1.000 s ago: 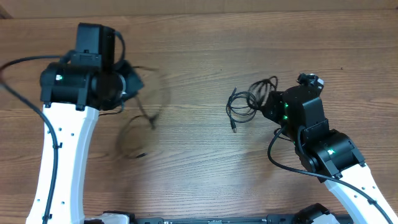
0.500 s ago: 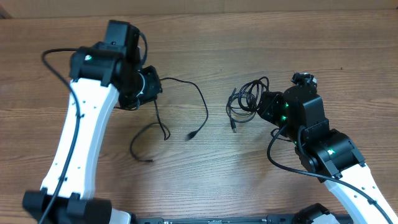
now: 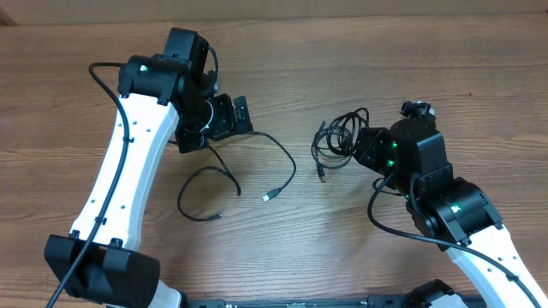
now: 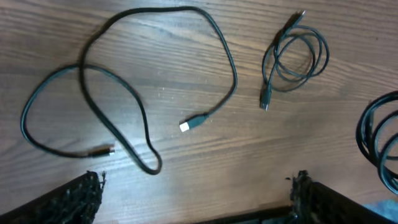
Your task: Untangle cables
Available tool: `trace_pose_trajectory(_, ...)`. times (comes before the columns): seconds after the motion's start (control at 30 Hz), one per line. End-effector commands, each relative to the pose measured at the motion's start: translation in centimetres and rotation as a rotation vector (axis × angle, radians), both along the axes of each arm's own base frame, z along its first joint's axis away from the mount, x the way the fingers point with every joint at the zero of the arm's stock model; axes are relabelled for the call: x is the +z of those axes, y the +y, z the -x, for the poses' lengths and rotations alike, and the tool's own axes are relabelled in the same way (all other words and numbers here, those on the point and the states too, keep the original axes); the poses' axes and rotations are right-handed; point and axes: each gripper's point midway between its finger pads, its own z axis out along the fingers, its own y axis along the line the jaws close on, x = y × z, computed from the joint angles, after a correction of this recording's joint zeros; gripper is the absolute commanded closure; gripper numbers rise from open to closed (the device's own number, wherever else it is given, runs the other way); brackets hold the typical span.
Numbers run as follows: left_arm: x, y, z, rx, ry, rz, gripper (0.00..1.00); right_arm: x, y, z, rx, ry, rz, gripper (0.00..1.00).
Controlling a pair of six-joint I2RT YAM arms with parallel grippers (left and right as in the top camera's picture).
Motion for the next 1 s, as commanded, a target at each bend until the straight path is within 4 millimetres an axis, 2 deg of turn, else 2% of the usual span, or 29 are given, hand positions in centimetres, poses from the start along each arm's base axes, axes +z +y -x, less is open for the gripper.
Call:
trace_pose_trajectory(0.0,2.6,0.8,-0.9,0.019,-0.071,0.029,0.00,0.3,-0.5,-0.8,-0.035,-0.009,0.020,0.96)
trace_pose_trajectory(0.1,3.2,1.4,-1.0,0.061,-0.079,0.033,0.00,-1.3,-0.6,-1.5,-0.052,0.031,0.057,0.96)
trace_pose_trajectory(0.23,2.7,2.7,-0.9,0.080,-0.074,-0.033,0.01,-4.6,-0.3,-2.3,-0.050,0.122,0.099,0.96)
trace_pose_trajectory(0.27,2.7,2.9,-0.7,0.082,-0.067,-0.045,0.00,-6.1,0.0,-2.8,-0.049,0.155,0.114,0.96)
trace_pose_trajectory(0.43,2.6,2.9,-0.5,0.082,-0.056,-0.048,0.00,-9.2,1.1,-3.9,-0.024,0.217,0.114,0.96)
trace_pose_trajectory(0.53,2.5,3.1,-0.5,0.084,-0.057,-0.056,0.01,-9.2,2.4,-4.4,0.017,0.211,0.065,0.96)
trace_pose_trajectory(0.77,2.3,3.9,-0.3,0.092,-0.050,-0.103,0.01,-7.4,4.1,-4.8,0.082,0.186,-0.083,0.96)
trace_pose_trajectory(0.9,2.2,4.2,-0.3,0.096,-0.051,-0.121,0.01,-6.6,4.1,-5.0,0.114,0.195,-0.179,0.96)
trace_pose_trajectory(0.97,2.2,4.2,-0.3,0.096,-0.051,-0.121,0.01,-6.7,3.5,-5.2,0.093,0.210,-0.213,0.96)
